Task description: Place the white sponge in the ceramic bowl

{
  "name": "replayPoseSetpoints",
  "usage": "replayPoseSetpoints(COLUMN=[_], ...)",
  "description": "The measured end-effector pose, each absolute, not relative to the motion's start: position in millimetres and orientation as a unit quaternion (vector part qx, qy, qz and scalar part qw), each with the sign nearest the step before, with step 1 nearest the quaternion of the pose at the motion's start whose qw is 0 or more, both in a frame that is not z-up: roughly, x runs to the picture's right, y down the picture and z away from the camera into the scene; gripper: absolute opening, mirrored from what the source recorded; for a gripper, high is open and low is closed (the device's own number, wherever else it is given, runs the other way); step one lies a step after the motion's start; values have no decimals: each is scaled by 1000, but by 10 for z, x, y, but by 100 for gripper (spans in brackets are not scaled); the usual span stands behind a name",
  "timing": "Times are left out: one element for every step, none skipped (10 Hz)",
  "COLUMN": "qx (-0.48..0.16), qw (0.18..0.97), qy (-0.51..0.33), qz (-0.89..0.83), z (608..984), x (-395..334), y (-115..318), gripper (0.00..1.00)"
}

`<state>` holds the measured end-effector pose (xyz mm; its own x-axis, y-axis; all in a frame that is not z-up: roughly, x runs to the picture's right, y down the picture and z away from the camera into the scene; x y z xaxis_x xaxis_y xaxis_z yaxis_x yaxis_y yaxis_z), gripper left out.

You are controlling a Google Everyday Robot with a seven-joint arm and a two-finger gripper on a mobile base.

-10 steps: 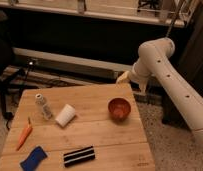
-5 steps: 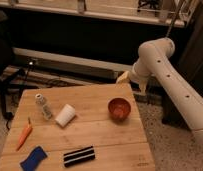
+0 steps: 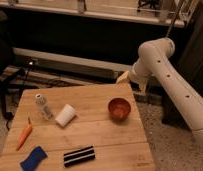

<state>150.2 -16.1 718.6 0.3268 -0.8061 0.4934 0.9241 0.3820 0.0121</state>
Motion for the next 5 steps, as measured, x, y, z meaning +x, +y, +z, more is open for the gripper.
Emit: replayPoseSetpoints(qx=[-137, -137, -137, -138, -140], qw=[803, 802, 801, 798, 792], qy=[-215, -216, -216, -215, -213], qz=[-539, -539, -541, -546, -555], z=[7187, 7185, 7178, 7145, 7101], x=[1502, 1495, 1486, 1438, 1364], y=[-161, -155, -141, -88, 0], gripper=[80, 80, 80, 80, 80])
